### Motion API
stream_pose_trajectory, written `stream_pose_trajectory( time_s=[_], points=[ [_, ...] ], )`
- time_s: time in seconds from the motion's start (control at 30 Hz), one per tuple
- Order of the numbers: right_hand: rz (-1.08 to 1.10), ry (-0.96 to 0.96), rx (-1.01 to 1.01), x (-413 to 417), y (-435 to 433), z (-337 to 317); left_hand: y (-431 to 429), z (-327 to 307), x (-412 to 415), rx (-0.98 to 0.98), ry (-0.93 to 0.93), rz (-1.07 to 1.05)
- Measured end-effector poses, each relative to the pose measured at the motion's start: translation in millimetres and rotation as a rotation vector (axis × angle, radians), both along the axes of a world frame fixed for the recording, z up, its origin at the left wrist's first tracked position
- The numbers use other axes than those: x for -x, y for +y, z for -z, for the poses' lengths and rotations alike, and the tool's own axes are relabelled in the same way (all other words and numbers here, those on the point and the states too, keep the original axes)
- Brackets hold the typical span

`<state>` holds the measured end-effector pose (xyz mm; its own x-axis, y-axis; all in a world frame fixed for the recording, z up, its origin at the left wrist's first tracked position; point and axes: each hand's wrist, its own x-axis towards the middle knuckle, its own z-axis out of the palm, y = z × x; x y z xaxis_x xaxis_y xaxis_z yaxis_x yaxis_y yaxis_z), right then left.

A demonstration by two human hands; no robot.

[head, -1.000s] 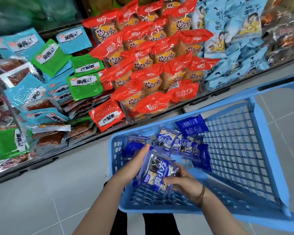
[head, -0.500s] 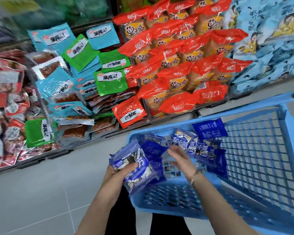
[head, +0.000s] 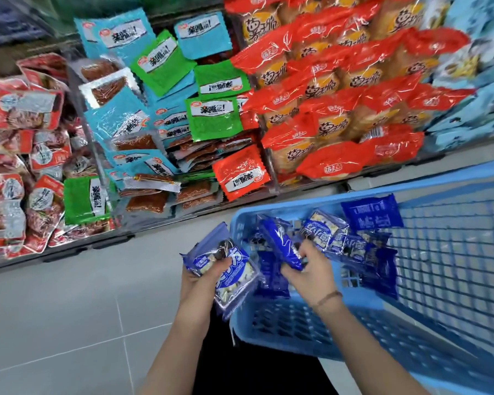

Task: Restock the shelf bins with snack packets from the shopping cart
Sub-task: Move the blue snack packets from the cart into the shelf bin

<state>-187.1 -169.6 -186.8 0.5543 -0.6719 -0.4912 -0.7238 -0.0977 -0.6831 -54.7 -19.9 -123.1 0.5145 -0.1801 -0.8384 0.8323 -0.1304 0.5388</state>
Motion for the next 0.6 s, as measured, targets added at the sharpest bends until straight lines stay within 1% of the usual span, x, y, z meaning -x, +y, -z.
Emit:
stream_pose_trajectory(
  time_s=[0.03,0.1,0.2,0.27,0.33,0.4,0.47,0.53,0.6],
  points=[
    [0.056,-0.068,0.07,3.7,7.2,-15.8,-3.9,1.7,2.8,-0.045,-0.028,-0.013],
    [0.038,-0.187,0.222,7.7,18.7,-44.2,-13.1,1.1,10.0,-0.086,-0.085,0.001],
    [-0.209,-0.278,0.414,3.9,32.1,-72.2,-24.3,-5.6,20.1,-0.138,-0.124,0.114],
    [-0.296,-0.334,0.43,4.1,36.3,-80.5,-29.0,-8.8,22.7,-0.129,-0.125,0.151],
    [-0.319,-0.383,0.328,8.0,36.2,-84.4,-29.0,-10.0,22.7,-0.086,-0.07,0.089],
    [-0.281,-0.412,0.145,10.6,32.3,-88.2,-26.9,-13.0,21.6,-0.043,-0.032,0.053],
    [-0.178,-0.413,-0.034,10.1,26.5,-90.3,-26.8,-14.6,18.8,0.016,-0.025,0.111],
    [-0.08,-0.391,-0.164,10.7,21.0,-89.4,-29.8,-19.1,17.6,0.088,-0.005,0.196],
    [0.033,-0.394,-0.297,12.0,18.2,-89.6,-31.7,-22.6,17.9,0.11,0.027,0.226]
  ],
)
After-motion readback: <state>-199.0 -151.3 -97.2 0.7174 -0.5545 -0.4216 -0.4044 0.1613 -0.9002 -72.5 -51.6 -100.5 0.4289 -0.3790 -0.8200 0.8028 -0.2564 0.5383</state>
